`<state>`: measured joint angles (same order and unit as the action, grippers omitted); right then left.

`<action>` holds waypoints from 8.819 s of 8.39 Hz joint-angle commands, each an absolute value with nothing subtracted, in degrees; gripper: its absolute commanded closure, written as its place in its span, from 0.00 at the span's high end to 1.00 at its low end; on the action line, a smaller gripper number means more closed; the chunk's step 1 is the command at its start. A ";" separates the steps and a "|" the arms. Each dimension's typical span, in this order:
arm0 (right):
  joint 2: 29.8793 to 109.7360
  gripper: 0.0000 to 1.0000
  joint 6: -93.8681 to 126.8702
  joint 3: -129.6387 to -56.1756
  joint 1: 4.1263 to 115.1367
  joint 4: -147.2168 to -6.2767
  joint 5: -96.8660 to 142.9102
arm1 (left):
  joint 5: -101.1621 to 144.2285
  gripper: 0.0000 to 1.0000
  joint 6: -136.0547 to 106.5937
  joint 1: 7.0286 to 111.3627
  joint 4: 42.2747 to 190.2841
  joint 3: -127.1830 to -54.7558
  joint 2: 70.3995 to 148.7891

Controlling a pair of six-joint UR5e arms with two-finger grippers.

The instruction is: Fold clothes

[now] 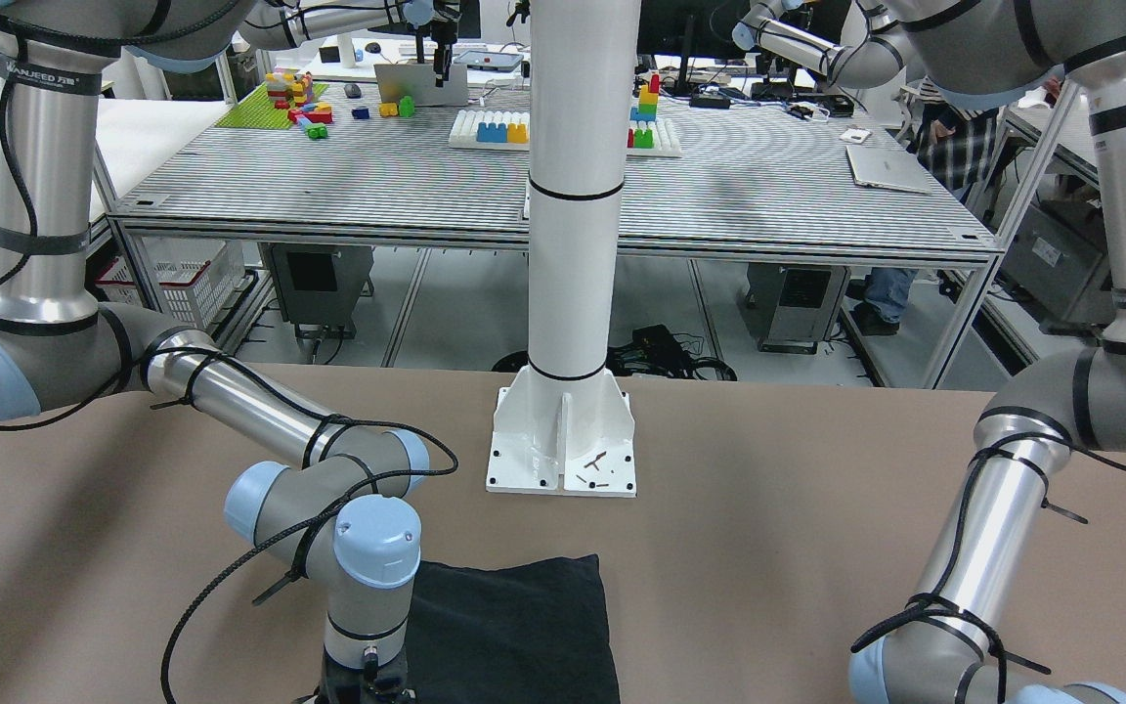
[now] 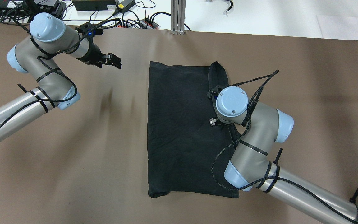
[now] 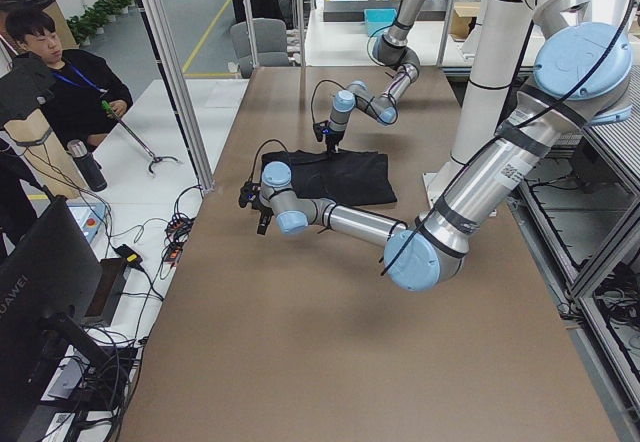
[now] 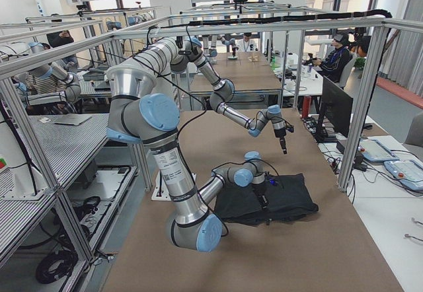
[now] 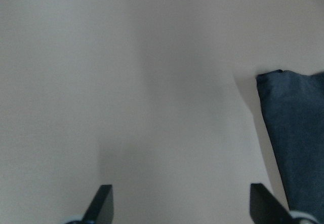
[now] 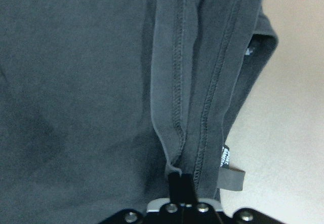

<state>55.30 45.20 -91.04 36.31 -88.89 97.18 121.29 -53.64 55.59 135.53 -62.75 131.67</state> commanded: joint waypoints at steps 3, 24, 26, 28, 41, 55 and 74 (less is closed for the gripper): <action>64.93 0.83 45.09 -94.91 37.35 -80.97 97.47 | 121.29 0.95 -53.61 55.37 135.44 -62.67 131.75; 52.38 0.94 40.25 -71.27 52.30 -73.83 102.90 | 121.64 0.95 -59.28 55.11 135.53 -64.24 132.27; 52.73 0.94 42.26 -75.21 52.38 -73.92 105.11 | 121.12 0.95 -67.30 49.60 135.27 -68.97 131.49; 53.35 0.94 43.15 -77.52 52.29 -73.83 105.29 | 116.84 0.95 -74.32 42.84 135.35 -70.31 131.57; 54.93 0.94 43.15 -79.27 51.94 -73.39 105.47 | 113.82 0.00 -79.81 35.85 137.81 -79.60 122.99; 59.57 0.93 72.23 -95.23 42.48 -72.95 105.21 | 115.24 0.95 -82.92 41.75 138.51 -97.19 106.80; 67.41 0.93 117.34 -112.94 20.66 -72.95 79.98 | 77.87 0.62 -117.33 10.63 138.08 -107.23 96.58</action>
